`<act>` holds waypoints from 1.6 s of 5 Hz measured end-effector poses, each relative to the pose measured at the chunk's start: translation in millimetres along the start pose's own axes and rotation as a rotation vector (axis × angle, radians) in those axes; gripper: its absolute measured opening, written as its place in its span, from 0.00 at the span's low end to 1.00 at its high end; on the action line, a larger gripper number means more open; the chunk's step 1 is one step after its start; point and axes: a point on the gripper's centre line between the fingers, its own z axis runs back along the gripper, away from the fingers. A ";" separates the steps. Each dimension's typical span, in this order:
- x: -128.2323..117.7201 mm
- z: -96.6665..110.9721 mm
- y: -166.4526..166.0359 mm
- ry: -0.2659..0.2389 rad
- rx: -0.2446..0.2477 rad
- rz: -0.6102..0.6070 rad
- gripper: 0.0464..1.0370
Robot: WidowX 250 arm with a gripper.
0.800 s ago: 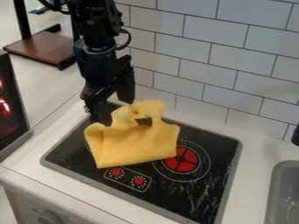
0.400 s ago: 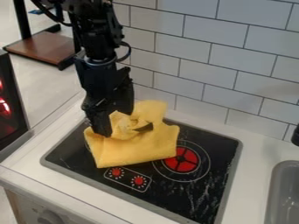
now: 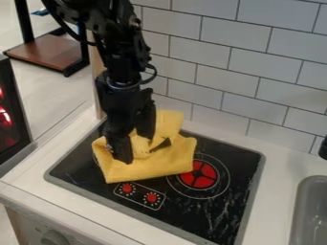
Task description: Unfold cloth from bottom right to top left
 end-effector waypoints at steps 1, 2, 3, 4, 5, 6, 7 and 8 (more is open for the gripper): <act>-12.0 -11.7 0.9 -0.005 0.009 -0.022 0.96; -11.8 -17.0 -0.6 -0.016 -0.002 -0.003 0.92; -10.6 -18.6 -4.3 -0.022 -0.024 0.013 0.61; -11.1 -18.6 -4.1 -0.017 -0.023 0.021 0.32; -12.6 -18.6 -0.7 0.000 -0.003 0.019 0.11; -11.8 -18.1 2.9 0.015 0.018 0.016 0.01; -8.7 -5.4 1.0 0.035 0.015 -0.002 0.00; 15.7 18.0 -11.7 0.031 -0.057 0.085 0.00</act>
